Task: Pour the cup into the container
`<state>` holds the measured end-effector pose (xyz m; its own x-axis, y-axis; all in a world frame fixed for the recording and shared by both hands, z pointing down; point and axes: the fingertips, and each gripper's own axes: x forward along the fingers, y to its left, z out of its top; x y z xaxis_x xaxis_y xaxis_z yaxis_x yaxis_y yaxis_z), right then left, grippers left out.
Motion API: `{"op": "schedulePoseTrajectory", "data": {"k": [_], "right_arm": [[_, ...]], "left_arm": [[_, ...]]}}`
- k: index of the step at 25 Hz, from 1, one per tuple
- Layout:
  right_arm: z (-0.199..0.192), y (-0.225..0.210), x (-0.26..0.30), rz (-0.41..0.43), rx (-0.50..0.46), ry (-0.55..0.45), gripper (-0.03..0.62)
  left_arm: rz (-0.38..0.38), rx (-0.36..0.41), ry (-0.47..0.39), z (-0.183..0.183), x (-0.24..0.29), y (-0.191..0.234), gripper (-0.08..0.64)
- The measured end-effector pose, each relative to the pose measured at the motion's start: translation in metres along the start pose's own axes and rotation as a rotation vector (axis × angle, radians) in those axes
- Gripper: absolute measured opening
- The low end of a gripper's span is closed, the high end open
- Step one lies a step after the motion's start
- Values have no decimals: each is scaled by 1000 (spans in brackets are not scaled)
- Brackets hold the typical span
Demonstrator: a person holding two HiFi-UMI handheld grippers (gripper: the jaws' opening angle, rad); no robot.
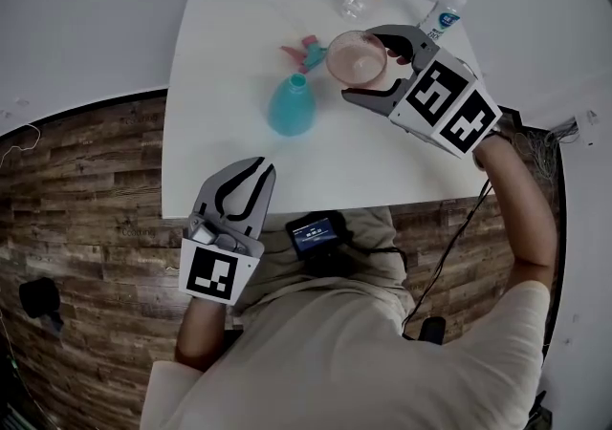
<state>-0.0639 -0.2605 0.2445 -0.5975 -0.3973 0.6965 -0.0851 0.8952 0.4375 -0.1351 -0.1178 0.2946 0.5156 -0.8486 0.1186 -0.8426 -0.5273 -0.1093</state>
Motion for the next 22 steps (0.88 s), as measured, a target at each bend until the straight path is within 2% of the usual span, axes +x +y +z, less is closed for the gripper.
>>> {"op": "schedulePoseTrajectory", "data": {"k": [22], "right_arm": [[5, 0, 8, -40, -192, 144, 371]], "left_arm": [[10, 6, 10, 0, 0, -7, 40]]}}
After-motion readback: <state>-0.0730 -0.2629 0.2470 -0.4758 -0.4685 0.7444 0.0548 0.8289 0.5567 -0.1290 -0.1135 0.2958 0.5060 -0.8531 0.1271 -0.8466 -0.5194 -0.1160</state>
